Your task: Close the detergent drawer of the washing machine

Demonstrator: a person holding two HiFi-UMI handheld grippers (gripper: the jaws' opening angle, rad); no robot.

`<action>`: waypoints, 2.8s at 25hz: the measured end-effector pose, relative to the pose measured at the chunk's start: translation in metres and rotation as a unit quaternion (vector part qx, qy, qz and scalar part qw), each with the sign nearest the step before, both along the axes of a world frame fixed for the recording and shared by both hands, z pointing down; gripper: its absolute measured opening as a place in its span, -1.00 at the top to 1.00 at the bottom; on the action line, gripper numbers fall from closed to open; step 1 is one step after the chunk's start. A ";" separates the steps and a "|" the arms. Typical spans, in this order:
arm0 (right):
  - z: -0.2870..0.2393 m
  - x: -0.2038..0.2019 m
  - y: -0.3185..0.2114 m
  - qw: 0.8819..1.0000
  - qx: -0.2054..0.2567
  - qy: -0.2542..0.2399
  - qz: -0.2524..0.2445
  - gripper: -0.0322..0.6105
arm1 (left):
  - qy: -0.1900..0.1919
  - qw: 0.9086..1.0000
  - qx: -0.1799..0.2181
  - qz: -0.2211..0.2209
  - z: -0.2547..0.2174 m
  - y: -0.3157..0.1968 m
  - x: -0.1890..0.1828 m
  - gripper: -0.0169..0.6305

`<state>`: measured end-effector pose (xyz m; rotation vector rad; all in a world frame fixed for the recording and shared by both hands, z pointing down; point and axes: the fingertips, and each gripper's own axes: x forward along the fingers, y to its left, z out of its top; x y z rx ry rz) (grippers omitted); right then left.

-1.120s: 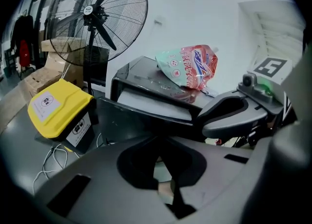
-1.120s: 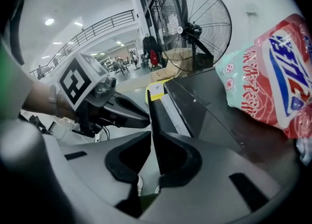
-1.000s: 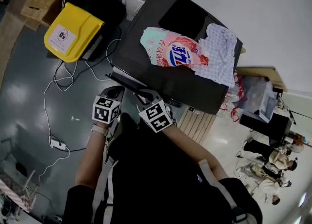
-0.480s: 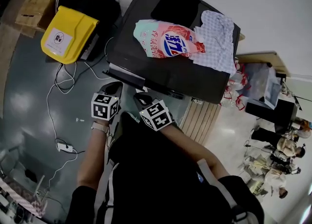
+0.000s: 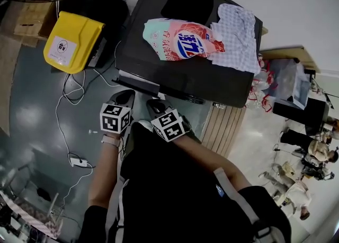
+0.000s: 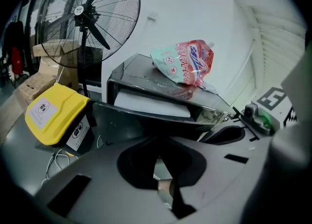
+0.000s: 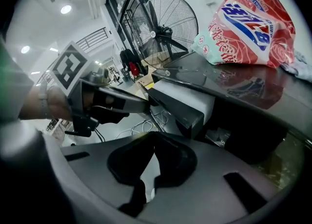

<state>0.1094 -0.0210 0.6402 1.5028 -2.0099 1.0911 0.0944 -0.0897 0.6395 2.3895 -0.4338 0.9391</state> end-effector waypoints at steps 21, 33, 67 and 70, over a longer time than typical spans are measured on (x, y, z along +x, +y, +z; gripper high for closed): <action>0.000 0.029 -0.023 1.000 -0.002 -0.015 -0.002 0.85 | -0.005 1.000 0.007 -0.004 -0.003 -0.026 0.028 0.91; 0.001 0.033 -0.024 0.999 -0.008 -0.042 -0.017 0.86 | -0.019 1.000 0.005 -0.009 -0.002 -0.029 0.033 0.91; -0.113 -0.053 -0.077 0.978 0.125 -0.058 -0.154 0.85 | 0.050 0.985 0.084 -0.144 -0.090 -0.046 -0.073 0.91; -0.136 -0.076 -0.080 0.971 0.140 -0.061 -0.185 0.85 | 0.060 0.977 0.104 -0.175 -0.114 -0.042 -0.106 0.91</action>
